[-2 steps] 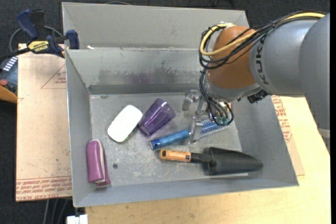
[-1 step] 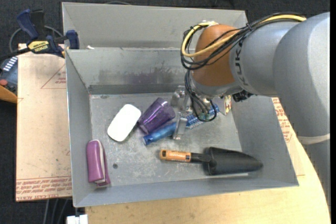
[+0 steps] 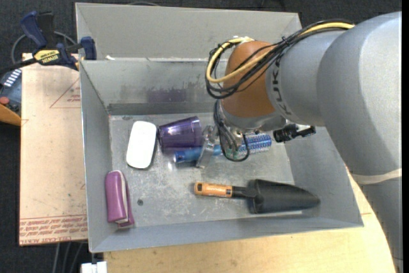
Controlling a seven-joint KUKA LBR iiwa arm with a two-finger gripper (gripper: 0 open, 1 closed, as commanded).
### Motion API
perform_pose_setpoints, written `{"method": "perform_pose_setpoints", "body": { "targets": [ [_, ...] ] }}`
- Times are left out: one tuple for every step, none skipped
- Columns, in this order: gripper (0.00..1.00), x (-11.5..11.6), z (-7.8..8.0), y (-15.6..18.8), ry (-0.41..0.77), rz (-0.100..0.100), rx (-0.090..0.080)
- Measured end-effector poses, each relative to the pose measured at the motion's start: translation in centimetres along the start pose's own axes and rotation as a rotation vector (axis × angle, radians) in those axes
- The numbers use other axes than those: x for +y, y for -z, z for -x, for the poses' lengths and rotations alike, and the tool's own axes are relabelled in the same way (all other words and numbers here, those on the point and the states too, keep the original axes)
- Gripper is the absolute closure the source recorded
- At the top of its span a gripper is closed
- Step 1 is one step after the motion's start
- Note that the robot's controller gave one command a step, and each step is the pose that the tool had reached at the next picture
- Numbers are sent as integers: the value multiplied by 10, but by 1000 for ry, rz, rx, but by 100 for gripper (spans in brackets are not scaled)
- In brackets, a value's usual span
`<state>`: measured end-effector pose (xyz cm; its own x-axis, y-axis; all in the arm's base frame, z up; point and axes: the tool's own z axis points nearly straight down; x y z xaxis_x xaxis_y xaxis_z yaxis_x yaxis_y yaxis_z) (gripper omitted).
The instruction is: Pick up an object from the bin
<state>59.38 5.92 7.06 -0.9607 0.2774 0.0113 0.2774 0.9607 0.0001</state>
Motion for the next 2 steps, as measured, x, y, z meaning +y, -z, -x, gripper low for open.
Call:
{"method": "perform_pose_setpoints", "body": {
  "targets": [
    [100,0,0,0,0,0,0],
    [100,3,-12,-1,3,1,-2]
  ]
}}
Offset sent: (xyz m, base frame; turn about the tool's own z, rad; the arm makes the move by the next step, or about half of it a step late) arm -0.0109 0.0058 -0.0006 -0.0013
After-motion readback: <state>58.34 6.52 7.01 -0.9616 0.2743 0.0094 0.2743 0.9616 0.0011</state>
